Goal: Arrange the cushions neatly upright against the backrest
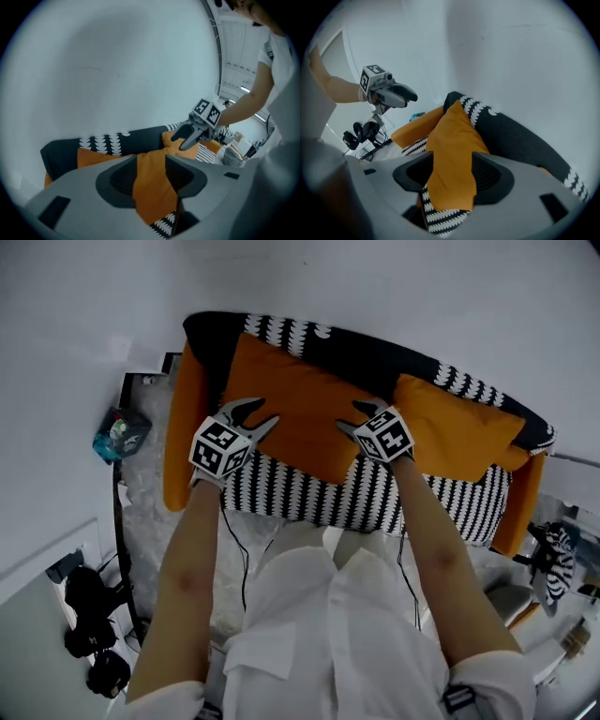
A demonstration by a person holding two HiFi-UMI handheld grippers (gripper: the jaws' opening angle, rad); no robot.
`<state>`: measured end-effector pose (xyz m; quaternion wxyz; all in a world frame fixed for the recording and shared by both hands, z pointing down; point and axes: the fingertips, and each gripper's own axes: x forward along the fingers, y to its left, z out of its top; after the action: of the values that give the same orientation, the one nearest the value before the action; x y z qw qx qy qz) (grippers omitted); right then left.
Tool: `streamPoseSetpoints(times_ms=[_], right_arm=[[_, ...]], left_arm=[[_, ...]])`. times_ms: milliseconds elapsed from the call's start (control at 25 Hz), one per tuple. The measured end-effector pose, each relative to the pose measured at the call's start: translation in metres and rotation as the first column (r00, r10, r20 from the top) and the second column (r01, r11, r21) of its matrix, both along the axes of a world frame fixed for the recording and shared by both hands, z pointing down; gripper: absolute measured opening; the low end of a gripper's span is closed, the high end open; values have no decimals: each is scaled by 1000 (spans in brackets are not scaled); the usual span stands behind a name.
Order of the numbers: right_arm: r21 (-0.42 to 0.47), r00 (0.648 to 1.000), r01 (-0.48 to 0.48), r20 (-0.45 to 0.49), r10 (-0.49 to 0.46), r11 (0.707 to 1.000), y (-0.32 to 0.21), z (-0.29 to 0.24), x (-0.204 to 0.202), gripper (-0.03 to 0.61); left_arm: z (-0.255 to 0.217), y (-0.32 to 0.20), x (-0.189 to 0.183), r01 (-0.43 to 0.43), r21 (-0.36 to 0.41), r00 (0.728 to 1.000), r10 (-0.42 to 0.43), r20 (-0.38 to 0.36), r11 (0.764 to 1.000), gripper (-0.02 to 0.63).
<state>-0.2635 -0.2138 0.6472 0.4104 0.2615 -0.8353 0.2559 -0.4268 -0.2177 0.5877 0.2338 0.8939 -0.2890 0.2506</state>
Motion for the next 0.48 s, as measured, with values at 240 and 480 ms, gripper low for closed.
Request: streamPoseSetpoints(times_ms=[240, 480], right_arm=[[-43, 992, 33, -117, -38, 999, -4, 38, 13, 282], [-94, 974, 75, -206, -93, 993, -15, 77, 31, 295]], left_arm=[[68, -33, 11, -320, -74, 910, 328, 255, 945, 238], [128, -73, 8, -560, -185, 616, 555, 558, 807, 268]])
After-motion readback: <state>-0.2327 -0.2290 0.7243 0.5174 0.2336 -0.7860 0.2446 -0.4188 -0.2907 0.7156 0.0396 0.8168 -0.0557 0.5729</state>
